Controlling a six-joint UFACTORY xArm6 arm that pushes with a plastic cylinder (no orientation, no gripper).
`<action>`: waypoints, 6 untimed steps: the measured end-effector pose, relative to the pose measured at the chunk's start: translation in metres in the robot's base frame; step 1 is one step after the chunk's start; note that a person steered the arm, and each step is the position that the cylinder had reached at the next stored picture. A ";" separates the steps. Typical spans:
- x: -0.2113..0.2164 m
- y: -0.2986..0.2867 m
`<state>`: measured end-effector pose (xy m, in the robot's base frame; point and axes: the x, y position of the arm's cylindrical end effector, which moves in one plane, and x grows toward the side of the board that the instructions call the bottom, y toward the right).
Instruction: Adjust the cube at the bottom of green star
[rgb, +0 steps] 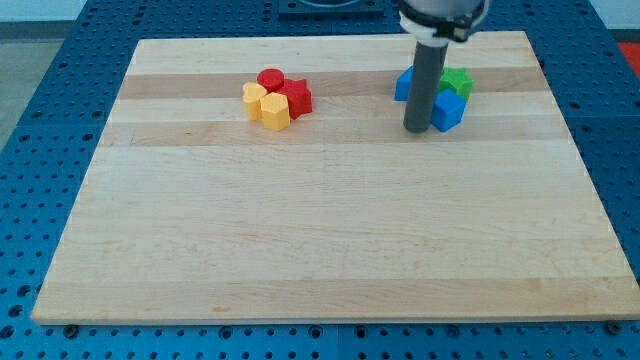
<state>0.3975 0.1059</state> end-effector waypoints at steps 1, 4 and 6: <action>0.033 0.021; -0.022 0.027; -0.043 0.023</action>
<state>0.3546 0.1293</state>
